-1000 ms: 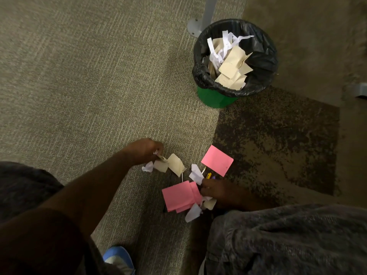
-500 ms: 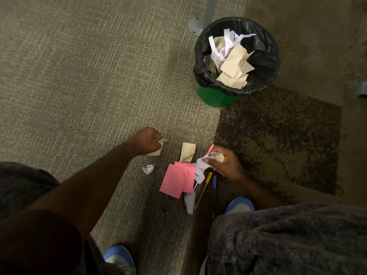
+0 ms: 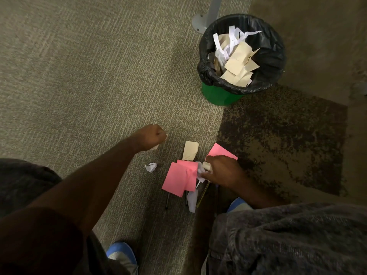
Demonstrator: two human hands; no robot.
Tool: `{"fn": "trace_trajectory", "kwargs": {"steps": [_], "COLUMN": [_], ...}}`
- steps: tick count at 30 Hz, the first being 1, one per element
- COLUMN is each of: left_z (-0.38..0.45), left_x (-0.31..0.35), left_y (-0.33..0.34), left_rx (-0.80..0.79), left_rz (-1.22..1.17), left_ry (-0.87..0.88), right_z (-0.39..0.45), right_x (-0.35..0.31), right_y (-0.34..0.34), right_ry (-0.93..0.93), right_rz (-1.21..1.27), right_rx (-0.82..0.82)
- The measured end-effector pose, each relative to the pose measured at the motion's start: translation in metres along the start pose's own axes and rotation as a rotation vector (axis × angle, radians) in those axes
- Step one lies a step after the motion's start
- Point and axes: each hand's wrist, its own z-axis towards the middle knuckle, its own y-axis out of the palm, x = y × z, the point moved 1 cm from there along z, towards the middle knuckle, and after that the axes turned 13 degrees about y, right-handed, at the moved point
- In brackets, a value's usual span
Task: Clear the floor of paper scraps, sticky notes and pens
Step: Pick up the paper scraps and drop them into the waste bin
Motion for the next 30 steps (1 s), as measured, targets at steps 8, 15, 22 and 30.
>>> {"fn": "trace_trajectory", "kwargs": {"steps": [8,15,22,30], "left_z": [-0.007,-0.021,-0.041,-0.045], "left_x": [-0.026,-0.025,-0.033,-0.021], "left_y": [0.016,0.024,0.035,0.022], "left_rx": [-0.356,-0.392,-0.327,-0.095], "left_rz": [0.585,0.696,0.636,0.299], "left_ry": [-0.201,-0.209,-0.147,-0.150], "right_z": [0.007,0.015,0.038,0.036], "right_x": [-0.024,-0.025,-0.023,-0.028], "right_y": [0.017,0.007,-0.030,-0.014], "right_ry": [-0.082,-0.015,-0.121,-0.434], "right_rz": [0.028,0.291,0.412,-0.094], "right_rx": [-0.003,-0.104,0.034,-0.142]}}
